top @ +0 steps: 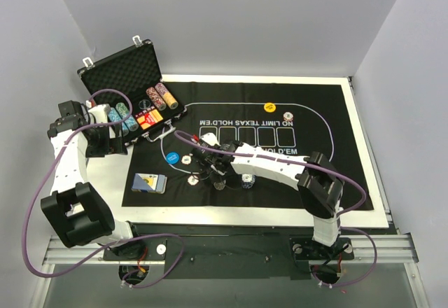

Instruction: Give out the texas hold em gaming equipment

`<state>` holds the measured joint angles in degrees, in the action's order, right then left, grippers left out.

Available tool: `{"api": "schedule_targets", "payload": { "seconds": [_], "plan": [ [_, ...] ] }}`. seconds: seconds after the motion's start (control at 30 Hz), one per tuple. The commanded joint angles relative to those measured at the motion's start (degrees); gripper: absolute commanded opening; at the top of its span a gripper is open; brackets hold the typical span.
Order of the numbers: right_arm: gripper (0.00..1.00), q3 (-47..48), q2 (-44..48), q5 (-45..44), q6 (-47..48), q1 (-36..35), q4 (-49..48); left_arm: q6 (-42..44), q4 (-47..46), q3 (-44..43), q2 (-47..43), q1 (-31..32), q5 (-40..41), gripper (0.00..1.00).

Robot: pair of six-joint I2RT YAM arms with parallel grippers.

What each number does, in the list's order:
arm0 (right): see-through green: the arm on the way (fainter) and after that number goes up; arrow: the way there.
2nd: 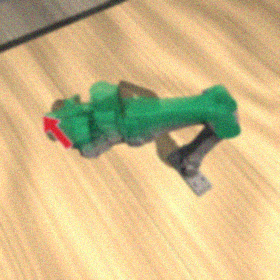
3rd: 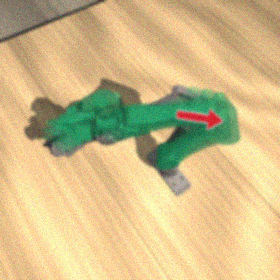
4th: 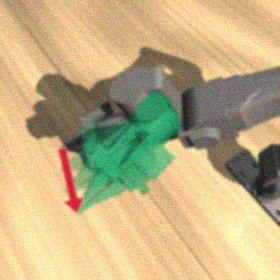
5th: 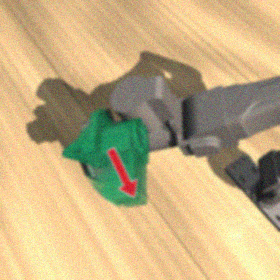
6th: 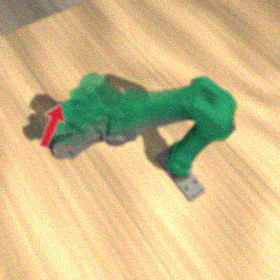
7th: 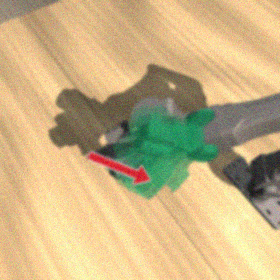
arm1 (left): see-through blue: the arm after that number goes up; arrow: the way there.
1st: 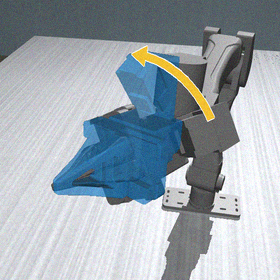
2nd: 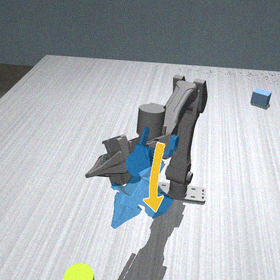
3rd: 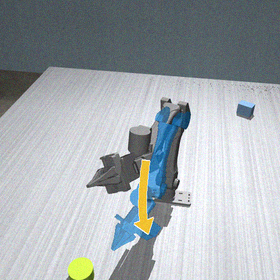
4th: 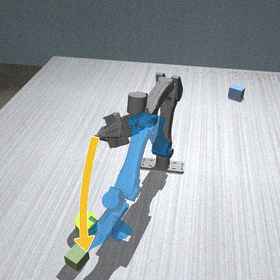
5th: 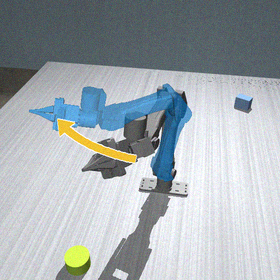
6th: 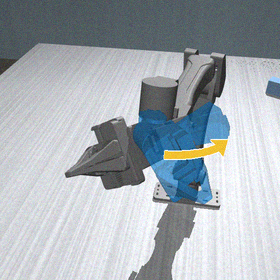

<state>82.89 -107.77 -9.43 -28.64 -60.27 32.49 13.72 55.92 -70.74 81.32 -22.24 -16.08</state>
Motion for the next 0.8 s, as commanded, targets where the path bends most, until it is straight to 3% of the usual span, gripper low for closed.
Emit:
{"api": "schedule_targets", "payload": {
  "seconds": [0.0, 0.23, 0.6, 0.77],
  "plan": [
    [0.62, 0.3, -1.6, 0.6, -0.7, 1.0, 0.1, 0.5, -0.6, -1.6, -2.2, -0.3, 0.2, 0.97],
    [0.59, -0.4, -2.5, 2.4, -1.1, 1.7, -1.2, 0.8, -0.5, -1.7, -2.4, -0.3, 0.4, 0.97],
    [0.39, -1.9, -1.0, 1.7, -1.5, 1.6, -2.0, 0.9, -0.6, -1.3, -2.4, -0.3, 0.7, 0.97],
    [0.38, -2.6, 0.5, 1.8, -1.8, 1.6, -2.0, 0.9, -0.8, -0.9, -2.7, -0.3, 0.7, 0.97]
  ]
}}
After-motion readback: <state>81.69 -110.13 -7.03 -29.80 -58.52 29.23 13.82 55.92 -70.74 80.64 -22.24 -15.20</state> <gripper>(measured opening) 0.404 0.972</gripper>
